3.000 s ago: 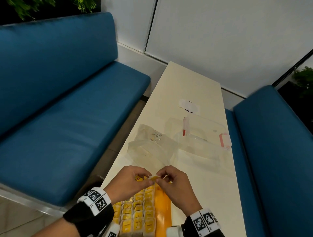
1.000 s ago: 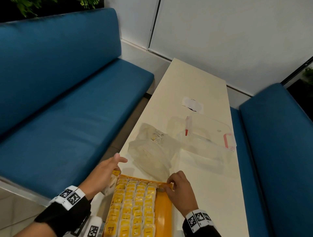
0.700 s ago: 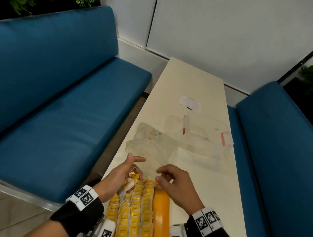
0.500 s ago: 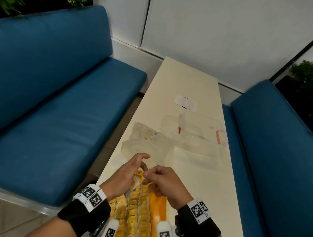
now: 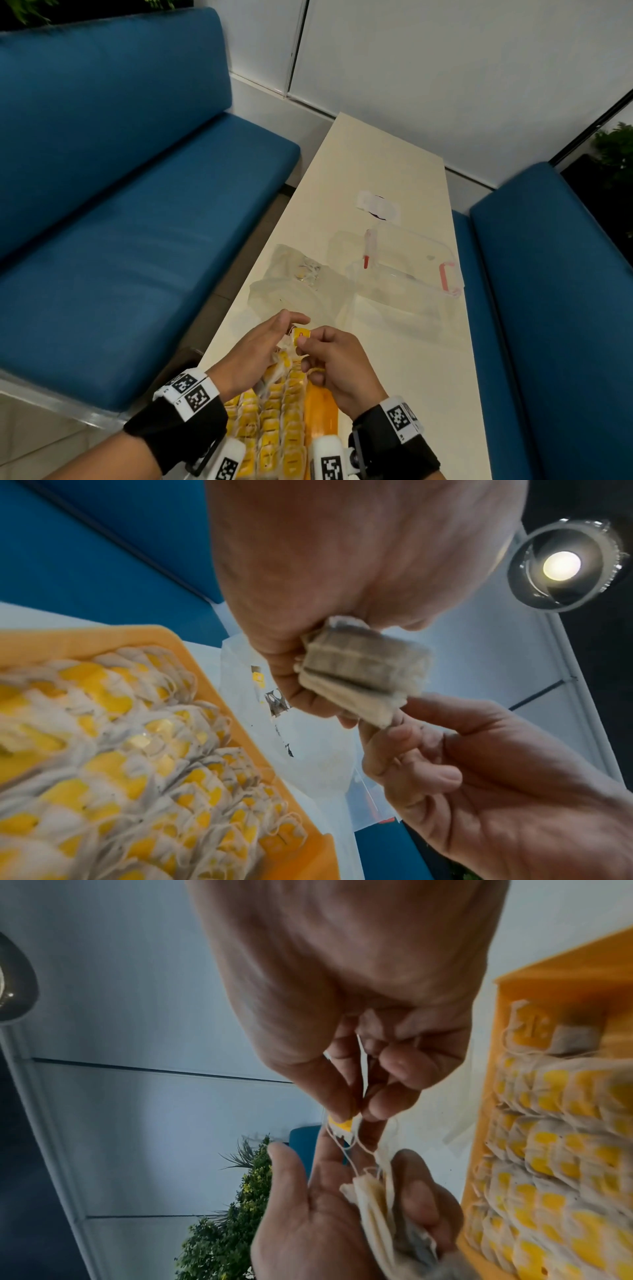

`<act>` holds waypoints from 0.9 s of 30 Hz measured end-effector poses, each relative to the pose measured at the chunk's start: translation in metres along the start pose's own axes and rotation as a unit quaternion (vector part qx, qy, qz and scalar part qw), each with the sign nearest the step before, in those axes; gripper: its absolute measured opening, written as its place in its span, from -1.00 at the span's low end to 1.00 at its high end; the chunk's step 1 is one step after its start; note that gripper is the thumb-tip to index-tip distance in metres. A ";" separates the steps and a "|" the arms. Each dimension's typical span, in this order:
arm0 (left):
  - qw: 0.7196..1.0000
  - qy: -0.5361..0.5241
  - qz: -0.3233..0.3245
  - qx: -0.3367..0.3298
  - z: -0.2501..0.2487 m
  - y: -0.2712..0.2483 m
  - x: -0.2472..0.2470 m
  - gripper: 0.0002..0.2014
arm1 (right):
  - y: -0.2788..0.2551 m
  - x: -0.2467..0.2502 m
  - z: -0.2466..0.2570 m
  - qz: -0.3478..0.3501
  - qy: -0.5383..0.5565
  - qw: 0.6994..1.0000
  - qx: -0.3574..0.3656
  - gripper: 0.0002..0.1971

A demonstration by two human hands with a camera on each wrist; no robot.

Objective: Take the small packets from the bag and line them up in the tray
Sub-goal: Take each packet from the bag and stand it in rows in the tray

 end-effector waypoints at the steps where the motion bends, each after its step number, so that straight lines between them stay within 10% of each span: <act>1: 1.000 -0.025 0.004 0.016 0.002 0.000 0.001 -0.38 | 0.000 0.001 0.002 -0.001 0.001 1.000 0.006 -0.87; 13: 0.981 -0.089 0.058 0.161 0.026 -0.001 -0.006 -0.36 | 0.012 0.029 0.038 -0.057 -0.003 0.997 0.058 -0.95; 27: 0.960 -0.200 0.115 0.158 0.032 -0.007 -0.003 -0.61 | 0.023 0.055 0.065 -0.137 0.022 0.981 0.136 -0.92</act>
Point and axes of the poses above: each hand's wrist, its own y-axis towards the middle knuckle, its own x-axis out of the back of the hand, z = x × y, the point moved 6 cm from there along y, towards the middle knuckle, and after that the axes turned 14 degrees about x, right-handed, at the moved point
